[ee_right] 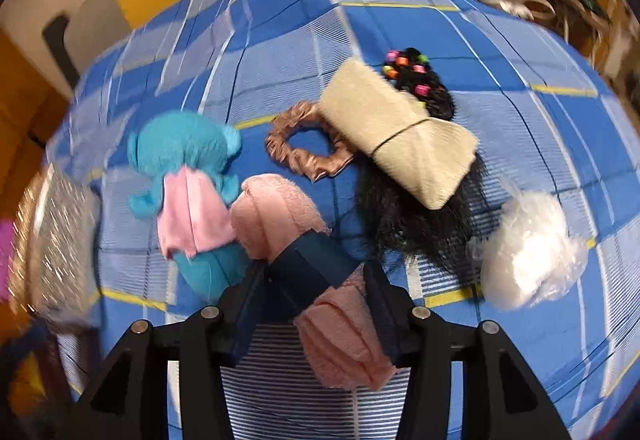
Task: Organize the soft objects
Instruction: 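Grasp the teal plush with the left tool while the right tool holds the pink sock, then carry the teal plush into the tray, open the left tool while the right tool lifts the sock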
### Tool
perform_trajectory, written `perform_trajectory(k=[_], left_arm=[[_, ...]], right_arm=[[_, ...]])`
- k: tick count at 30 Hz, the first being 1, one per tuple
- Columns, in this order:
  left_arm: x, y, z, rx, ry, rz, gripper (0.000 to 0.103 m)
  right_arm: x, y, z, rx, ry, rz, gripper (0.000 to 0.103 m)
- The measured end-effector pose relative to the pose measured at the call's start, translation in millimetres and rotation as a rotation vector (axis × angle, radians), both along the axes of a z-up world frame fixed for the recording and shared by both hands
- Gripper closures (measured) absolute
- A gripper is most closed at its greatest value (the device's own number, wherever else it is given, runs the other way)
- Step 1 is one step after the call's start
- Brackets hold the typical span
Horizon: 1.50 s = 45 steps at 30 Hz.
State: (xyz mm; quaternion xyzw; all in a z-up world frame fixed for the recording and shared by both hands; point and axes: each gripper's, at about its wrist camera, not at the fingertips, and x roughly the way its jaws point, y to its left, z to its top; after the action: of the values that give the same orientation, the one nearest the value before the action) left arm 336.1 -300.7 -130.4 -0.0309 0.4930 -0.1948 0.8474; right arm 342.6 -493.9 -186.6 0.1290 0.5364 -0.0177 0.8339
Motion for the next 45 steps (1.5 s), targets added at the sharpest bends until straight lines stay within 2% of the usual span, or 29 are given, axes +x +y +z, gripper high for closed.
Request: perform_trajectory(k=[5, 9, 10, 13, 17, 20, 22, 23, 24, 25, 26, 27, 29, 35, 45], left_arm=[[31, -23, -7, 0.021, 0.009, 0.035, 0.001], [56, -38, -24, 0.071, 0.025, 0.051, 0.001], [63, -39, -29, 0.084, 0.033, 0.065, 0.001], [76, -44, -41, 0.093, 0.060, 0.073, 0.001], [91, -55, -54, 0.110, 0.060, 0.071, 0.001], [99, -60, -66, 0.101, 0.088, 0.072, 0.002], [103, -60, -74, 0.082, 0.112, 0.071, 0.010], [106, -59, -80, 0.074, 0.139, 0.060, 0.027], [107, -59, -84, 0.073, 0.159, 0.051, 0.039], [106, -59, -82, 0.070, 0.142, 0.041, 0.040], [104, -59, -79, 0.064, 0.131, 0.028, 0.058], [102, -60, -76, 0.058, 0.126, 0.005, 0.071], [96, -62, -66, 0.065, 0.106, -0.014, 0.071], [79, -48, -19, 0.009, 0.015, -0.042, 0.073], [50, 17, 76, -0.081, -0.140, -0.041, 0.073]], right_arm=[[2, 13, -2, -0.100, 0.026, 0.055, 0.050], [3, 4, -4, -0.077, 0.047, 0.026, 0.051], [2, 0, -5, -0.065, 0.052, 0.006, 0.057], [-2, -18, -3, 0.012, 0.036, -0.063, 0.066], [-5, -27, -3, 0.058, 0.030, -0.105, 0.066], [-4, -25, -3, 0.048, 0.030, -0.100, 0.066], [-3, -24, -4, 0.049, 0.034, -0.096, 0.066], [-1, -22, -5, 0.047, 0.034, -0.095, 0.066], [-1, -20, -6, 0.044, 0.033, -0.094, 0.066], [-1, -19, -6, 0.043, 0.033, -0.093, 0.066], [0, -18, -5, 0.043, 0.031, -0.091, 0.066], [-1, -18, -6, 0.045, 0.029, -0.089, 0.067], [-1, -19, -5, 0.048, 0.017, -0.089, 0.068], [-3, -23, -4, 0.081, -0.008, -0.100, 0.069], [-14, -21, 2, 0.071, -0.050, -0.080, 0.069]])
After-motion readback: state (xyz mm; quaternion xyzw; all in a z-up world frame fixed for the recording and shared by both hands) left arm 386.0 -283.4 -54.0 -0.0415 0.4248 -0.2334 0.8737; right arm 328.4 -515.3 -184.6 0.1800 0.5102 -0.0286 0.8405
